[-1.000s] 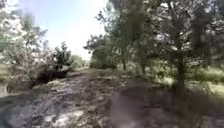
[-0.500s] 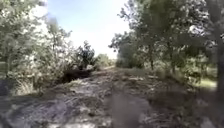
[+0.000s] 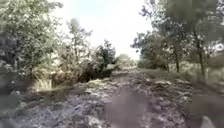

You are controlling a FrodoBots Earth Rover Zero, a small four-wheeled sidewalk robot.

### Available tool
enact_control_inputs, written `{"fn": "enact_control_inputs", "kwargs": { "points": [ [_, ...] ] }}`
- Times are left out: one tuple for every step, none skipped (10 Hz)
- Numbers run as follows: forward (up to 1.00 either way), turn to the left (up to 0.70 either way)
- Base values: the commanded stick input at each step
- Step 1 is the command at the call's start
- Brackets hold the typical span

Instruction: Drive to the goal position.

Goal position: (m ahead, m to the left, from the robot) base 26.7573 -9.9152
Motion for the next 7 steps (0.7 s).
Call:
{"fn": "enact_control_inputs", "kwargs": {
  "points": [
    [0.70,-0.35],
    [0.70,-0.35],
    [0.70,-0.35],
    [0.70,-0.35],
    [0.70,-0.35],
    [0.70,-0.06],
    [0.70,0.00]
  ]
}}
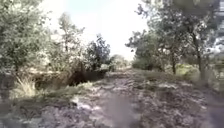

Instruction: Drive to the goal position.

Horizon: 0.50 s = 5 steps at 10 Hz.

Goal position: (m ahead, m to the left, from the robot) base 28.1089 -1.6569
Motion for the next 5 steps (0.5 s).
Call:
{"fn": "enact_control_inputs", "kwargs": {
  "points": [
    [0.70,0.00],
    [0.70,0.00],
    [0.70,0.00],
    [0.70,0.00],
    [0.70,0.00]
  ]
}}
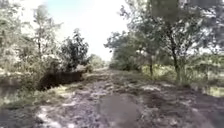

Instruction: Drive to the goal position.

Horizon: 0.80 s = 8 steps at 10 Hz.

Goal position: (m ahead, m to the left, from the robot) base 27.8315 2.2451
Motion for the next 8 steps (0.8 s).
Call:
{"fn": "enact_control_inputs", "kwargs": {
  "points": [
    [0.70,0.00],
    [0.70,0.00],
    [0.70,0.00],
    [0.70,0.00],
    [0.70,0.00],
    [0.70,0.00],
    [0.70,0.00],
    [0.70,0.00]
  ]
}}
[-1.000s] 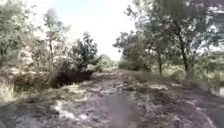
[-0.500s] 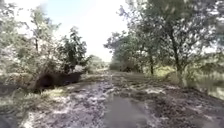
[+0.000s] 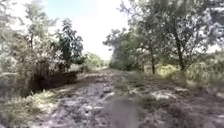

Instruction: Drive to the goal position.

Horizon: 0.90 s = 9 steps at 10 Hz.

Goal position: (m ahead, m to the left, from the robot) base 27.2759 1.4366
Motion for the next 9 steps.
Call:
{"fn": "enact_control_inputs", "kwargs": {
  "points": [
    [0.70,0.00],
    [0.70,0.00],
    [0.70,0.00],
    [0.70,0.00],
    [0.70,0.00],
    [0.70,0.00],
    [0.70,0.00],
    [0.70,0.00],
    [0.70,0.00]
  ]
}}
